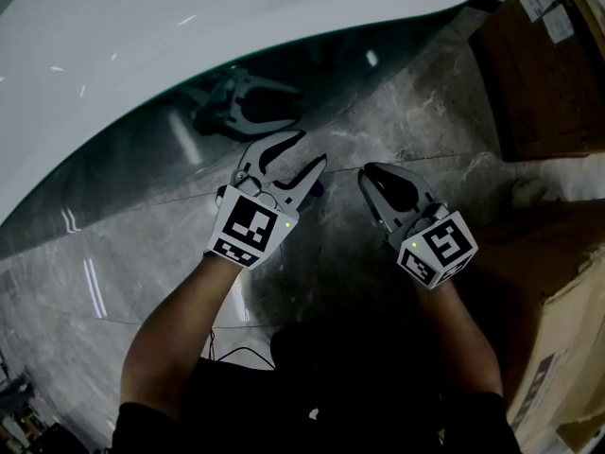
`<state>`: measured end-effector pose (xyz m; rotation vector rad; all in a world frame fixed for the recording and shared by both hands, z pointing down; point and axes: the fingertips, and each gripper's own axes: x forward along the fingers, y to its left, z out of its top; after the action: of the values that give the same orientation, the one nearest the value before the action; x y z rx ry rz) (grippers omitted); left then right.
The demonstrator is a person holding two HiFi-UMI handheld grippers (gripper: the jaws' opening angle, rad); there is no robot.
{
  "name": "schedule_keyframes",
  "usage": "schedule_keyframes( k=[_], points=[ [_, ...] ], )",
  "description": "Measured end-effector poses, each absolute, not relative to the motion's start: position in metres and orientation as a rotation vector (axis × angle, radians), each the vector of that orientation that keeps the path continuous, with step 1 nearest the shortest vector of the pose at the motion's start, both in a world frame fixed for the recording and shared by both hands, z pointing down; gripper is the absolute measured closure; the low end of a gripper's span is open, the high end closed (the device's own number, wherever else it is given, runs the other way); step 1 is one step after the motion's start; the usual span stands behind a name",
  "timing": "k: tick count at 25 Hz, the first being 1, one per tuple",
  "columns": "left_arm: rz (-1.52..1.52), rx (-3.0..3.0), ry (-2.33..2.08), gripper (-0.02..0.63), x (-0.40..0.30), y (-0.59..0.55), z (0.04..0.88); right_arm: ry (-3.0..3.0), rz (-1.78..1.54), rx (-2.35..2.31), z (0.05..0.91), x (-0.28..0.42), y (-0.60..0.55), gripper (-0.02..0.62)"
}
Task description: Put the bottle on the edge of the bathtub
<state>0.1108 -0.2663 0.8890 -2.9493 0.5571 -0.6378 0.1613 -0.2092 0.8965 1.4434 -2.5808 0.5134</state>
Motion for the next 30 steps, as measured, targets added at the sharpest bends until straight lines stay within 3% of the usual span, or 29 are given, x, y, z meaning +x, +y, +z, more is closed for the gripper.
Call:
schedule_keyframes(
  k=[6,16,21,30],
  points=[
    [-0.570,-2.967,0.421,0.463,0.102,-0.238,0.839,-2.608,0.501,1.481,0.850,0.163,-0.214,0.538],
    [-0.343,-3.063,0.606,0.493,0.079,-0.232,0.753,-2.609,0.450,1.397,0.785,0.149,-0.193,0.538],
    [-0.360,-3.076,0.653,0.577,0.064,-0.208,0.682,-2.627,0.463,1.349,0.707,0.133,-0.171,0.541],
    [-0.329,-3.169,0.971,0.590,0.015,-0.158,0.525,-2.659,0.526,1.290,0.540,0.096,-0.129,0.543]
  ],
)
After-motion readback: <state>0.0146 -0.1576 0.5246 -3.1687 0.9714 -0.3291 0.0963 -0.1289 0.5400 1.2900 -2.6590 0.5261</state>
